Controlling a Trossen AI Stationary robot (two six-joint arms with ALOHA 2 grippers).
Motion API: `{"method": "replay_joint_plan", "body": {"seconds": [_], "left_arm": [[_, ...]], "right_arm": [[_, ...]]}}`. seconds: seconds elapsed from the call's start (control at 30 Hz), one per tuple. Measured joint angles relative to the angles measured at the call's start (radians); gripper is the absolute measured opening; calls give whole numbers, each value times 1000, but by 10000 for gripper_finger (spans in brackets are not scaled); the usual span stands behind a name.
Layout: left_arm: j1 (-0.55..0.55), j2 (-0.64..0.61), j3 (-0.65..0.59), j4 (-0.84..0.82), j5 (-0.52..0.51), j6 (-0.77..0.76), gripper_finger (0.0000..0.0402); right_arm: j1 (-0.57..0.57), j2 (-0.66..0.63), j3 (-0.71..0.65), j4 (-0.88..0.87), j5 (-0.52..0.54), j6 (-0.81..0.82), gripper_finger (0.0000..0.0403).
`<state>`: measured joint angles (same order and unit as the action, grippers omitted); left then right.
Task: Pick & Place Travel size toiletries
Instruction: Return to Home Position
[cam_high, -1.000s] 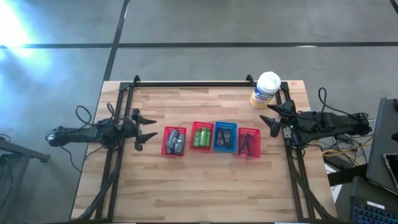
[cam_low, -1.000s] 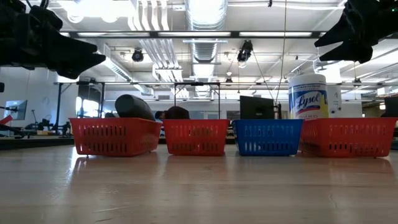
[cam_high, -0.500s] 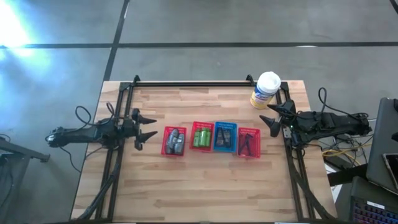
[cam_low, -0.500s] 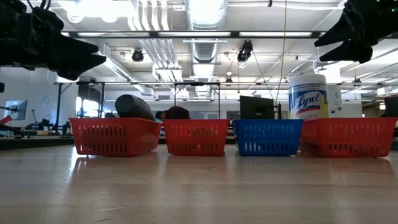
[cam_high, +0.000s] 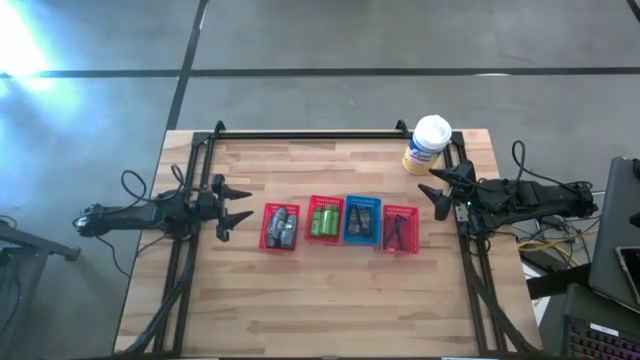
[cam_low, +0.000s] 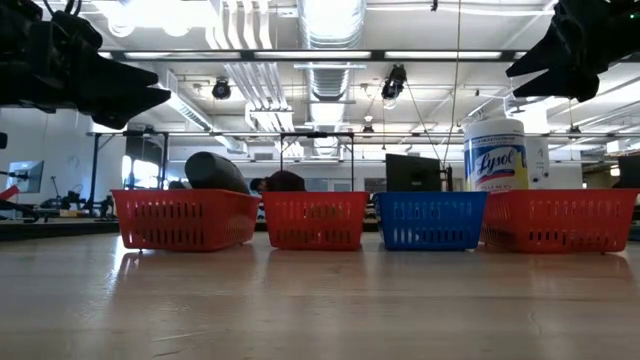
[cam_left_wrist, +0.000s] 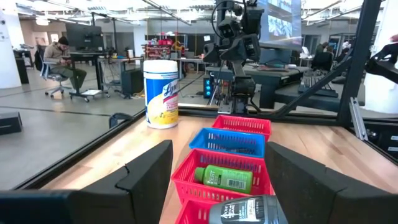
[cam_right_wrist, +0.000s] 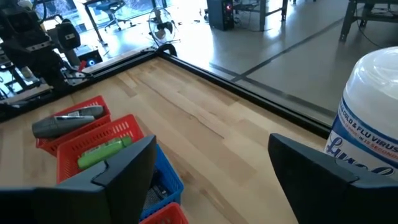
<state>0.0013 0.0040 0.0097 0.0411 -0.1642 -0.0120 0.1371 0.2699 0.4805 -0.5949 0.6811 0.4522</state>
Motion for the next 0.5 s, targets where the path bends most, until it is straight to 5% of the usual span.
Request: {"method": "replay_joint_plan", "body": {"seconds": [0.17,0.4,0.5], "left_arm": [[0,0,0,0,0,0,259],[0,0,1,0,-1,0,259],[0,0,1,0,-1,0,259]], "right_arm": [[1,-6,0,52,-23,-48,290],[2,-83,-88,403,-409,-439,272],[-10,-152,-169,489,-474,-523,263]]}}
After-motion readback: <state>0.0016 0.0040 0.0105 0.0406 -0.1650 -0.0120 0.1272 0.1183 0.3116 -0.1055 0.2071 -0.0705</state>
